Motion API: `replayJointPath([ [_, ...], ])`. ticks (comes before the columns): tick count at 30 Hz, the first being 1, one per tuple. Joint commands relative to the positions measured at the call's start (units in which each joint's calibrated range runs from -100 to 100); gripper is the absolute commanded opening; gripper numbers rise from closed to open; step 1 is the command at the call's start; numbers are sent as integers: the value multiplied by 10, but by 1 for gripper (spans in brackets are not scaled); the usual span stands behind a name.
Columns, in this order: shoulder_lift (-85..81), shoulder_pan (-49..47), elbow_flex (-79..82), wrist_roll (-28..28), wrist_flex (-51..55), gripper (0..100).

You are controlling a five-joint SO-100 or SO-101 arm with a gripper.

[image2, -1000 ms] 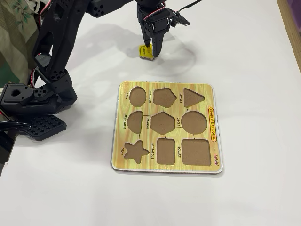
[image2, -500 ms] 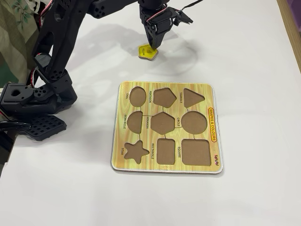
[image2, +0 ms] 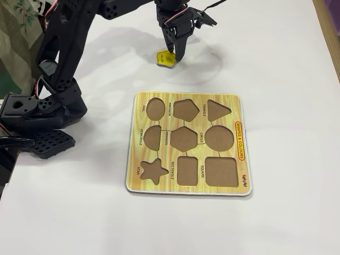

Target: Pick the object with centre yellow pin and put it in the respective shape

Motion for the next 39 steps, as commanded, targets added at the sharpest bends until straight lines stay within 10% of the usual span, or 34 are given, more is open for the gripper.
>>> replayJointPath([
  [1, -42, 14, 30, 0, -1, 14],
  [39, -45, 6, 95, 2, 0, 14],
])
